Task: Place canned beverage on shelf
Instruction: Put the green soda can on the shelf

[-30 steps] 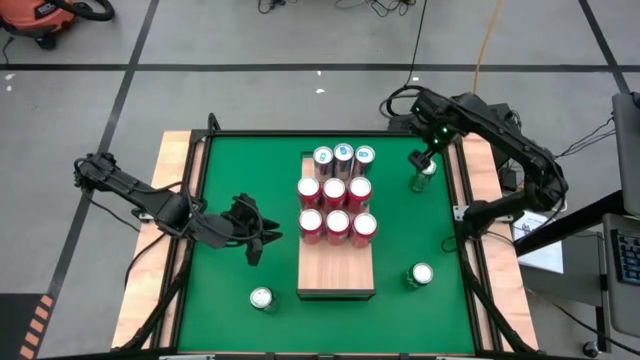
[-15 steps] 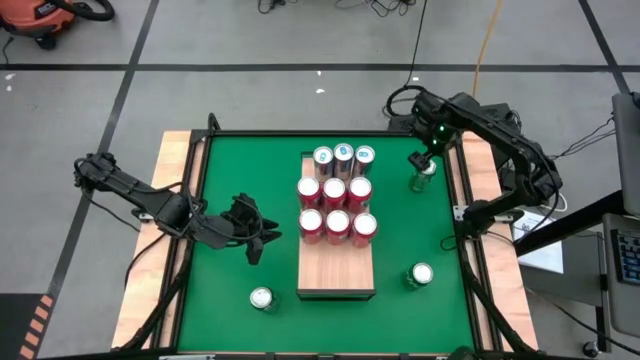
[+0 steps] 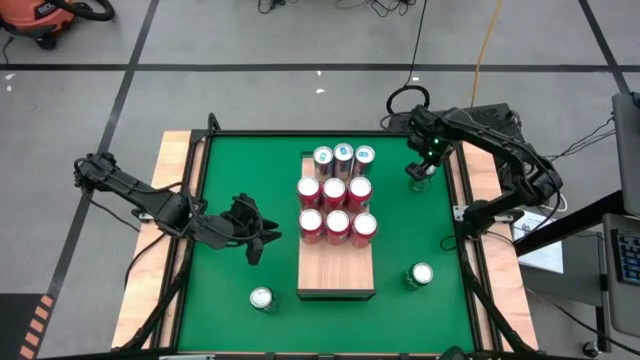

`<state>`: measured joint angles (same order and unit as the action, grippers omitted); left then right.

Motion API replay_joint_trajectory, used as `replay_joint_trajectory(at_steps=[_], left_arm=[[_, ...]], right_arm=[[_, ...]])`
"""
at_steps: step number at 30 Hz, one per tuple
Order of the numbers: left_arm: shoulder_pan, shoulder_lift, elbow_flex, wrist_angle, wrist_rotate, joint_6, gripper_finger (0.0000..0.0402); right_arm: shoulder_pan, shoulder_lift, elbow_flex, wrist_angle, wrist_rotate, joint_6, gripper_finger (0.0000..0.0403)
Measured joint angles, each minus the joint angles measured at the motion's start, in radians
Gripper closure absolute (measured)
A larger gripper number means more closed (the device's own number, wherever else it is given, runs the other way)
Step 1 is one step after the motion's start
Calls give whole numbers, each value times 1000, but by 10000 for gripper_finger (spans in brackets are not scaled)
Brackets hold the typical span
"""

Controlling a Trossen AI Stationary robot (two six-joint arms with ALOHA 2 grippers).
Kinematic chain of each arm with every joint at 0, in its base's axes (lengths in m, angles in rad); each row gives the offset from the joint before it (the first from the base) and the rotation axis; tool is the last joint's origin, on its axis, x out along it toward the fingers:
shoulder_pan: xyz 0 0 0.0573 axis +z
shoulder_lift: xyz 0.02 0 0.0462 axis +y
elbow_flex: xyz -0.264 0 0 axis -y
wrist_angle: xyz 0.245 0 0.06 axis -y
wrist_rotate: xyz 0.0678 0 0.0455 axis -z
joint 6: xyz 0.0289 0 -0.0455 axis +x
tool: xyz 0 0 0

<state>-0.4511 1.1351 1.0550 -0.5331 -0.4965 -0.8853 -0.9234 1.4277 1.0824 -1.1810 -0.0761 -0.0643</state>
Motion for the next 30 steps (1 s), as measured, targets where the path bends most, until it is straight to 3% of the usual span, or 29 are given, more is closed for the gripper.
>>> replay_joint_trajectory(at_steps=[4,12,19,26,30], left_arm=[[0,0,0,0,2,-1,265],[0,0,0,0,-5,1,265],[0,2,0,-12,-11,8,265],[16,-7,0,81,-35,11,265],[37,-28,0,217,-55,126,265]], right_arm=[[0,0,0,6,0,14,22],[0,-1,0,-32,-3,53,107],[16,-17,19,-161,-8,68,101],[54,-124,215,-345,-82,208,102],[111,-189,378,-365,-136,361,104]])
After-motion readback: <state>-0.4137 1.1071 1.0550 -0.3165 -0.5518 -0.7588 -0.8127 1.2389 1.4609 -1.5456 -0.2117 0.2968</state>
